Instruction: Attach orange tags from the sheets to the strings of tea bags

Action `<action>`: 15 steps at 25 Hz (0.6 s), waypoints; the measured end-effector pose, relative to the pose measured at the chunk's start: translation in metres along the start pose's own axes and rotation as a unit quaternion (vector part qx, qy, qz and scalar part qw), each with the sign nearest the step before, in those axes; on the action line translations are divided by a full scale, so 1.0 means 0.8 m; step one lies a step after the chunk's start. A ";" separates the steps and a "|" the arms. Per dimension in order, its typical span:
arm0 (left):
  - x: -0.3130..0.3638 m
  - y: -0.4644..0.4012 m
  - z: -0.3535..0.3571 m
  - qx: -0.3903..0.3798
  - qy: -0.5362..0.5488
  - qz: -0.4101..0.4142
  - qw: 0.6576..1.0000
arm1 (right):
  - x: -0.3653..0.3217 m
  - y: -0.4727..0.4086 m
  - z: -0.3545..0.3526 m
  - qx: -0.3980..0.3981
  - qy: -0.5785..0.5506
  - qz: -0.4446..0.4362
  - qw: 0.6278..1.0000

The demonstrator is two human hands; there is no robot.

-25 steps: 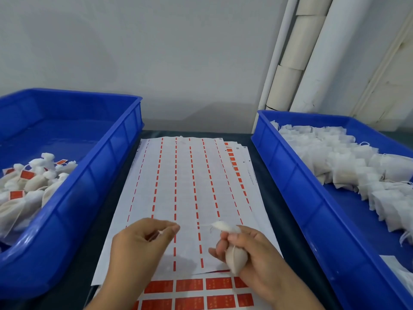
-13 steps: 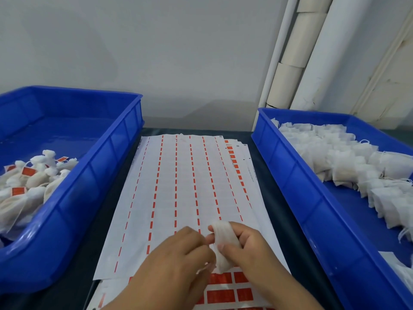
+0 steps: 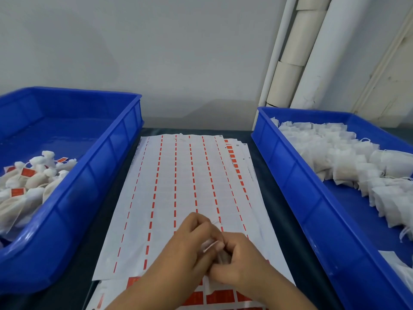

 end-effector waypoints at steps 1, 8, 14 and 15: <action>-0.002 0.001 0.000 0.018 0.031 -0.011 0.999 | -0.001 0.000 -0.001 0.023 -0.001 -0.016 1.000; -0.028 0.002 -0.001 0.140 0.199 -0.132 0.961 | -0.007 0.010 -0.007 0.215 0.082 -0.054 0.972; -0.043 0.000 -0.002 0.185 0.284 -0.176 0.924 | -0.027 0.018 -0.004 0.348 0.297 -0.151 0.876; -0.043 0.001 -0.002 0.188 0.282 -0.177 0.924 | -0.028 0.019 -0.004 0.362 0.319 -0.153 0.863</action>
Point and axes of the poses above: each hand's wrist, its own y-axis away from the middle knuckle, its own z-axis out of the palm, x = y × z, the point moved 6 cm from there along -y, towards the middle knuckle, and after that the axes turned 10 degrees about -x, right-handed, at the moved point
